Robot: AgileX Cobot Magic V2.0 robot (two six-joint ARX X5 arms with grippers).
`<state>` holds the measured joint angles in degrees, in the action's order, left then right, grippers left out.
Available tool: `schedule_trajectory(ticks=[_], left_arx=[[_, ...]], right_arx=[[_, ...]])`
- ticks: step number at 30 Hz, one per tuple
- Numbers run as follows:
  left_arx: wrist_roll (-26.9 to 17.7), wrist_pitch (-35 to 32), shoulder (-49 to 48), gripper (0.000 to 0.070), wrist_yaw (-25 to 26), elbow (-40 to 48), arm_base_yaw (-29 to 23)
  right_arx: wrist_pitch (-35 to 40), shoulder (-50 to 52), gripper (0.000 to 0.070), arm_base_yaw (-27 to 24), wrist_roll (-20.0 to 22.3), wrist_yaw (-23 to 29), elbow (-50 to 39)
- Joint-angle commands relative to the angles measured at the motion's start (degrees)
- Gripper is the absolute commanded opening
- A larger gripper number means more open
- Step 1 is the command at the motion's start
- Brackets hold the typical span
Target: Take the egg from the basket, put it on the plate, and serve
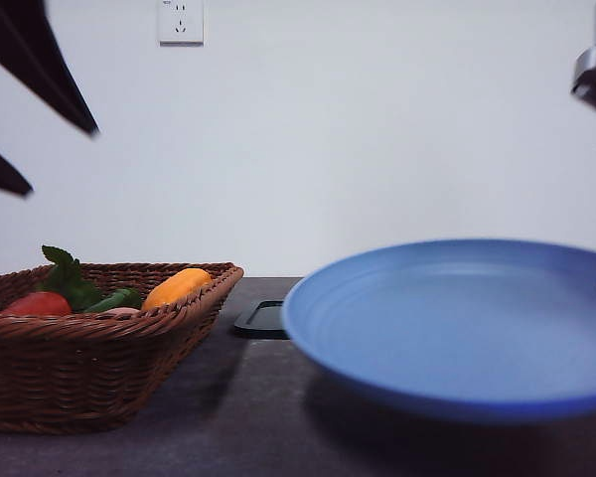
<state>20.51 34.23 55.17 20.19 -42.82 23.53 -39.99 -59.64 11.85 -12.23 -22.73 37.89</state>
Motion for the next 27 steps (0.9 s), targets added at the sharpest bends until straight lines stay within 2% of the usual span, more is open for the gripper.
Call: schedule_trajectory(ticks=[1,6,12,20,27], left_arx=[[-0.4,0.0,3.0,0.0426,-3.5,-2.4,3.1],[-0.5,2.2,11.9,0.0426,-13.0,-6.9,10.5],[-0.8,5.9,22.4,0.0426,-19.0,-11.6,15.1],[-0.8,6.2,30.5,0.0426,-22.1,-13.2,17.1],[-1.0,6.4,32.3,0.0421,-24.4,-13.2,17.1]], right_arx=[[0.0,1.0,0.0000,-0.3,0.3,0.2,0.5],[-0.9,4.4,0.0000,-1.7,0.3,0.7,0.5],[-1.9,6.6,0.0000,-2.2,0.3,0.7,0.5],[-2.3,8.1,0.0000,-2.3,0.3,0.7,0.5],[-2.3,8.1,0.0000,-2.3,0.3,0.7,0.5]])
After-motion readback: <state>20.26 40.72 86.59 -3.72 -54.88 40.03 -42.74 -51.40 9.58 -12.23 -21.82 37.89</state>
